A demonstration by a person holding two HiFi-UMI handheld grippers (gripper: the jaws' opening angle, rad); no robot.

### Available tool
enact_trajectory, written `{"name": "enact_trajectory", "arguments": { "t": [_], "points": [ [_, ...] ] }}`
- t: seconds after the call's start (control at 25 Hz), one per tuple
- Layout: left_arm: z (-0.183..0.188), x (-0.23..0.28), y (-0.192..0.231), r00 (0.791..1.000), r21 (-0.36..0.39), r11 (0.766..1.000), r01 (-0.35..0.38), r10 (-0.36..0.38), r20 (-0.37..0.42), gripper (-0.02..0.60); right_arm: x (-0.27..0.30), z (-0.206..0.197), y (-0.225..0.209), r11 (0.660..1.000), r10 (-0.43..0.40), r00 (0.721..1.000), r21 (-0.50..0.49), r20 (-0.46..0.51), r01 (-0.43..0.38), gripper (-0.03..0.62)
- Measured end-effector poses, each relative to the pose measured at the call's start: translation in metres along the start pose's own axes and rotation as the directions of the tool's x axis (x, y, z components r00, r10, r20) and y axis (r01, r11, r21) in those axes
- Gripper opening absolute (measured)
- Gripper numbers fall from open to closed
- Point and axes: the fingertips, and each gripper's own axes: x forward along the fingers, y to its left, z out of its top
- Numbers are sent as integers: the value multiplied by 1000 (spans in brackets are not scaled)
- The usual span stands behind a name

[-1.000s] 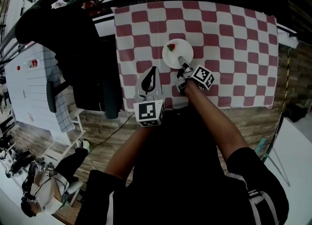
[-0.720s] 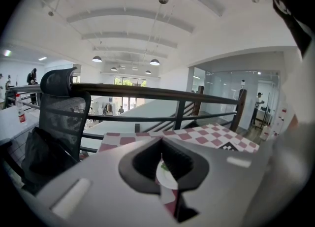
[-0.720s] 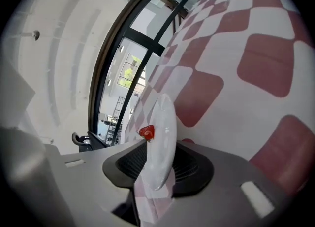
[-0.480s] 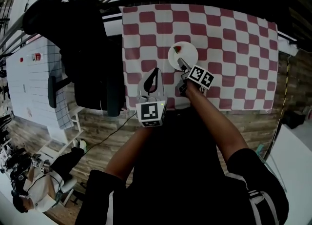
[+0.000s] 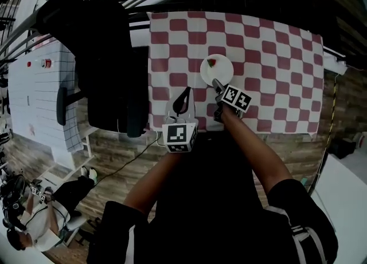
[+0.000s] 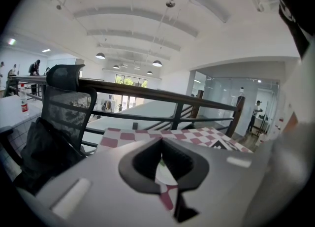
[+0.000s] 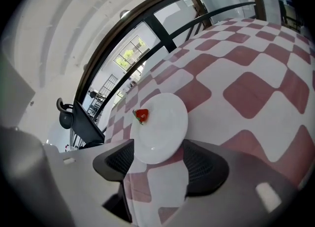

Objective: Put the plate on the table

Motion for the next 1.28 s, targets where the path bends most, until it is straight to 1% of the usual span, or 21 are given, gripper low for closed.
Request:
{"name": "enact_trajectory", "arguments": {
  "t": [0.08, 0.2, 0.28, 0.36, 0.48, 0.64, 0.76, 0.8, 0.92, 1.0, 1.08, 1.2, 1.28],
  "points": [
    [-2, -3, -1, 1000, -4, 1000, 9, -9, 5, 9, -6, -3, -2, 1000, -6, 1000, -14, 5, 6, 305],
    [-1, -10, -3, 1000, -2, 1000, 18, -18, 19, 9, -21, -2, 3, 999, 14, 999, -43, 30, -12, 301],
    [0, -17, -5, 999, -6, 1000, 20, -20, 31, 9, -35, -2, 10, 998, 38, 998, -56, 54, -35, 291],
    [2, -24, -8, 999, -12, 1000, 25, -24, 47, 9, -50, -2, 15, 996, 63, 995, -66, 78, -58, 264],
    [0, -36, -13, 997, -16, 999, 33, -32, 64, 9, -69, -7, 25, 992, 104, 989, -80, 101, -96, 256],
    [0, -54, -21, 995, -39, 998, 56, -52, 87, 9, -100, -15, 44, 985, 168, 974, -73, 152, -159, 238],
    [5, -67, -33, 990, -48, 995, 91, -85, 112, 9, -132, -12, 60, 974, 224, 950, -38, 219, -221, 179],
    [7, -72, -36, 989, -45, 994, 95, -89, 119, 9, -143, -10, 68, 969, 247, 938, -42, 245, -244, 148],
    [14, -86, -44, 984, -22, 996, 87, -82, 159, 9, -182, -1, 89, 949, 316, 890, -108, 327, -297, -2],
    [20, -97, -49, 978, -10, 996, 84, -81, 193, 9, -207, 1, 99, 933, 357, 861, -179, 363, -312, -2],
    [24, -104, -56, 973, -15, 995, 101, -96, 210, 9, -230, 1, 110, 917, 384, 838, -267, 388, -296, -2],
    [27, -112, -75, 967, -21, 990, 139, -131, 219, 9, -264, -2, 117, 892, 394, 816, -392, 423, -227, -2],
    [29, -118, -91, 963, -18, 988, 151, -143, 227, 9, -281, -7, 119, 873, 402, 810, -444, 427, -199, -2]
  ]
}}
